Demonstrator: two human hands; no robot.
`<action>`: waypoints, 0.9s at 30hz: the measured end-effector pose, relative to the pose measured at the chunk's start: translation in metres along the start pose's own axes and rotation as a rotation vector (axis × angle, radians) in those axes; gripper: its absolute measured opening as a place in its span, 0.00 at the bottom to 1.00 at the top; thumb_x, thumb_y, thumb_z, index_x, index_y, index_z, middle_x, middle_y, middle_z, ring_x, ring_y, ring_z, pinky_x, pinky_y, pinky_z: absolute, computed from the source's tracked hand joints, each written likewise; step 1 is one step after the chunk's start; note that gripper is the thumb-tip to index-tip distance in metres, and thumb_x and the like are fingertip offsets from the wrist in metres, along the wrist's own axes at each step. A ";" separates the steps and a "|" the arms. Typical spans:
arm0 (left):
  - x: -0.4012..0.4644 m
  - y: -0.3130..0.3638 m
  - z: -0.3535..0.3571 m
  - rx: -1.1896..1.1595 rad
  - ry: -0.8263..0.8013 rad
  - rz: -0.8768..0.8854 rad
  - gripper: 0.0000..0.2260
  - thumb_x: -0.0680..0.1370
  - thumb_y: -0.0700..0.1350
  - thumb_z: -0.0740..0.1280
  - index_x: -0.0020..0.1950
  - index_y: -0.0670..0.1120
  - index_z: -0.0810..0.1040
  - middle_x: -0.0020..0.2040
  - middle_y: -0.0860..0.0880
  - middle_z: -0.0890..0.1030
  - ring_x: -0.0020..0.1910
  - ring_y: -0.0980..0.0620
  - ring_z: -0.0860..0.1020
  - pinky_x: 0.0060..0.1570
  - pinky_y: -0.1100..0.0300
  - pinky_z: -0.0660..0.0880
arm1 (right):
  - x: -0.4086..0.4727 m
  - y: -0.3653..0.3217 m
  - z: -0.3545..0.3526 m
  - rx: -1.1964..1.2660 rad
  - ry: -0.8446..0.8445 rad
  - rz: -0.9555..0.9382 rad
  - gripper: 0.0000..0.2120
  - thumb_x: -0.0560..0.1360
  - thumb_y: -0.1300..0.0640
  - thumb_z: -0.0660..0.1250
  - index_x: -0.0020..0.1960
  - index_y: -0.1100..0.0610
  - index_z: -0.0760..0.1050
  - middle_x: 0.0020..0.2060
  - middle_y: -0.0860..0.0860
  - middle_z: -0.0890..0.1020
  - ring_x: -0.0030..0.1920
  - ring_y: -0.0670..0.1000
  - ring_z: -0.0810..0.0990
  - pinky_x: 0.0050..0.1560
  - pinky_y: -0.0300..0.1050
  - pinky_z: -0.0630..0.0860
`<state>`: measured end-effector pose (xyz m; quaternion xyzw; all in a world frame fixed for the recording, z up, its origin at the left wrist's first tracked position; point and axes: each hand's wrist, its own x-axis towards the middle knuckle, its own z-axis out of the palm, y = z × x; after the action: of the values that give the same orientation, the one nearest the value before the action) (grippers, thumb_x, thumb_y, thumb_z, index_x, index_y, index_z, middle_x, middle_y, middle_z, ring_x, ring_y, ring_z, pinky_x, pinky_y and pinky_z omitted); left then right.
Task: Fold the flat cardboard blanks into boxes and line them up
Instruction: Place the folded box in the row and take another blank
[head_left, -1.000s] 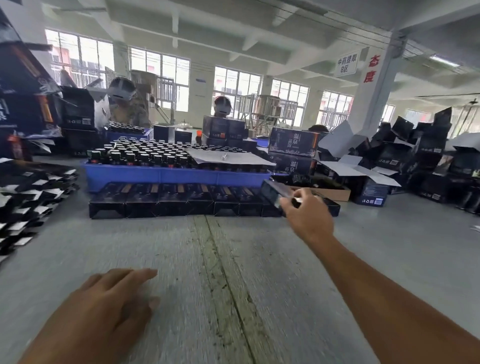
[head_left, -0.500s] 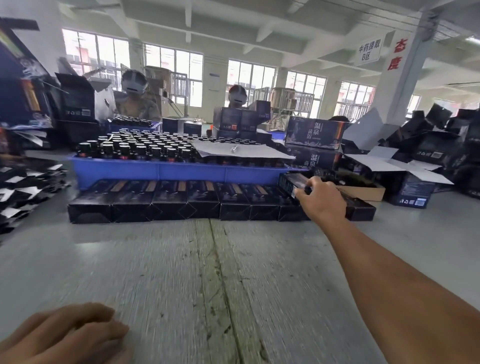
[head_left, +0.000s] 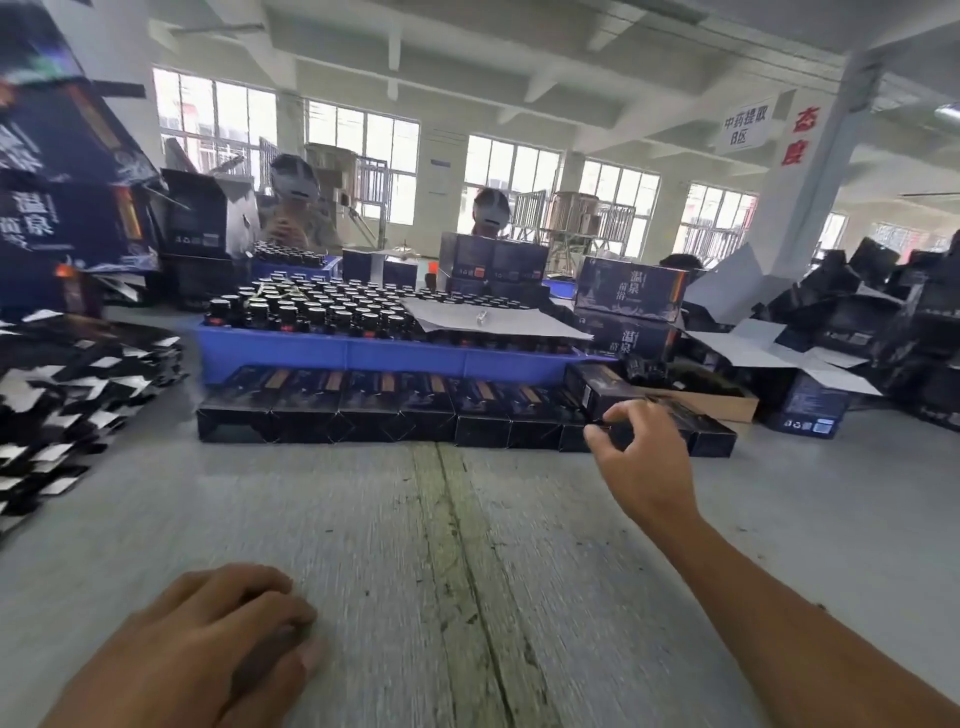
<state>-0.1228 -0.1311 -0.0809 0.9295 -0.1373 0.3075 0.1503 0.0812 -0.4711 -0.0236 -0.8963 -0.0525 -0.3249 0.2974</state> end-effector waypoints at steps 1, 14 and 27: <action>0.004 0.003 -0.003 -0.007 0.001 -0.013 0.15 0.75 0.69 0.59 0.47 0.63 0.80 0.50 0.65 0.77 0.40 0.55 0.78 0.33 0.55 0.79 | -0.012 -0.010 -0.004 0.017 -0.048 0.004 0.06 0.76 0.52 0.71 0.50 0.52 0.76 0.49 0.49 0.81 0.48 0.48 0.77 0.50 0.41 0.70; 0.001 0.031 -0.032 -0.043 -0.317 -0.207 0.15 0.81 0.54 0.62 0.63 0.51 0.80 0.63 0.46 0.77 0.62 0.43 0.72 0.62 0.50 0.70 | -0.142 -0.141 -0.003 -0.096 -0.792 -0.259 0.14 0.79 0.44 0.66 0.64 0.42 0.71 0.61 0.41 0.71 0.63 0.44 0.70 0.68 0.38 0.63; -0.024 -0.070 -0.117 0.357 0.088 -1.046 0.18 0.80 0.54 0.61 0.68 0.50 0.70 0.74 0.37 0.65 0.76 0.35 0.57 0.73 0.34 0.51 | -0.161 -0.133 0.005 -0.062 -0.725 -0.082 0.15 0.75 0.47 0.71 0.62 0.47 0.80 0.73 0.56 0.73 0.74 0.58 0.68 0.77 0.55 0.60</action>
<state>-0.1788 -0.0205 -0.0194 0.8712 0.4034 0.2488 0.1285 -0.0805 -0.3436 -0.0588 -0.9589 -0.1804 0.0011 0.2188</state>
